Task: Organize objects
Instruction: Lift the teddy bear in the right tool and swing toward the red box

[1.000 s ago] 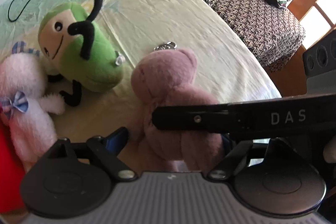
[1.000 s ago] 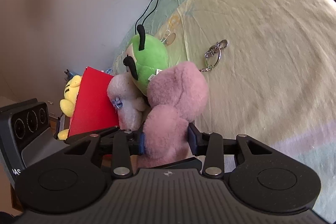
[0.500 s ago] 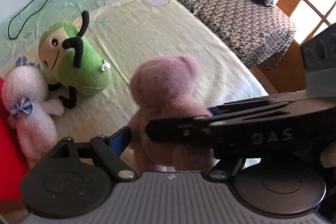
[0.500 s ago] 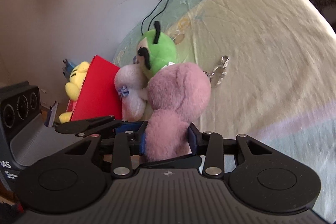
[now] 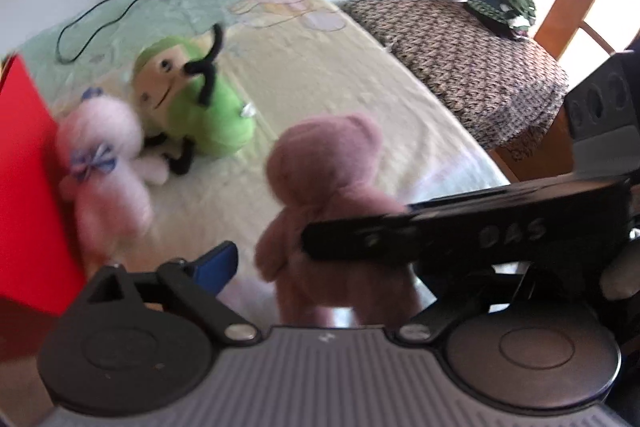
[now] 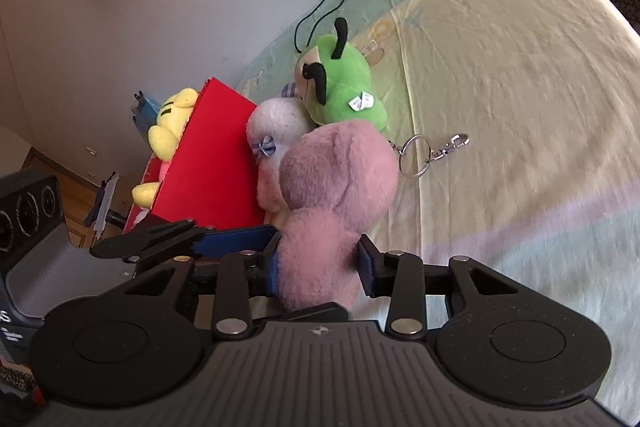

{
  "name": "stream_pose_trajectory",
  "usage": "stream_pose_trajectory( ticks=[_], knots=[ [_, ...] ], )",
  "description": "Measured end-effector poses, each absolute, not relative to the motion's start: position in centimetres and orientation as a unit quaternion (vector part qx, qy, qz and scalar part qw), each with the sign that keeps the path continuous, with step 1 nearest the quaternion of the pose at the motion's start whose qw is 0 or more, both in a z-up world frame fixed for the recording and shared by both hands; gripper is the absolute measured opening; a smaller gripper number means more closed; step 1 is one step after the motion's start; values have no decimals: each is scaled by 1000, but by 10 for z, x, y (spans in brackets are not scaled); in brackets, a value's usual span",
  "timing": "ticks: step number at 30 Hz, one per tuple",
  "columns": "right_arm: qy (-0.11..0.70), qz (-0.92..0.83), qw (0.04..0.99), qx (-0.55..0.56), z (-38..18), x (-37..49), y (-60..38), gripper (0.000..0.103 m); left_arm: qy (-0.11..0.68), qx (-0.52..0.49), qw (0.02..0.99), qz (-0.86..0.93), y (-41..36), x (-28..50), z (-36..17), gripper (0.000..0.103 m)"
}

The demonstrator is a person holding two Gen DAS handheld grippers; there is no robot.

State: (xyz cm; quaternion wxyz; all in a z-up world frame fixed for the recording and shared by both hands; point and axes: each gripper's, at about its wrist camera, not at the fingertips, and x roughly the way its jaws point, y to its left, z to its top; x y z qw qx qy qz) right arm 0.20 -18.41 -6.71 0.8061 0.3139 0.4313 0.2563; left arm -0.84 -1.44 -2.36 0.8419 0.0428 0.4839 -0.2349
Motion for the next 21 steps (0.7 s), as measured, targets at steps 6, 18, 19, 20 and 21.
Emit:
stream_pose_trajectory(
  ticks=[6,18,19,20,21],
  knots=[
    [420,274,809,307,-61,-3,-174,39,531,-8,811,-244,-4,-1,-50,85],
    [383,298,831,271,-33,-19,-160,39,494,15,834,-246,1,-23,-20,73],
    [379,303,832,270,-30,-19,-158,39,488,14,838,-244,5,-27,-16,73],
    [373,310,832,270,-26,-20,-156,39,482,12,842,-242,9,-29,-11,73],
    [368,317,831,272,-23,-21,-155,39,475,10,846,-239,13,-33,-6,73]
  ],
)
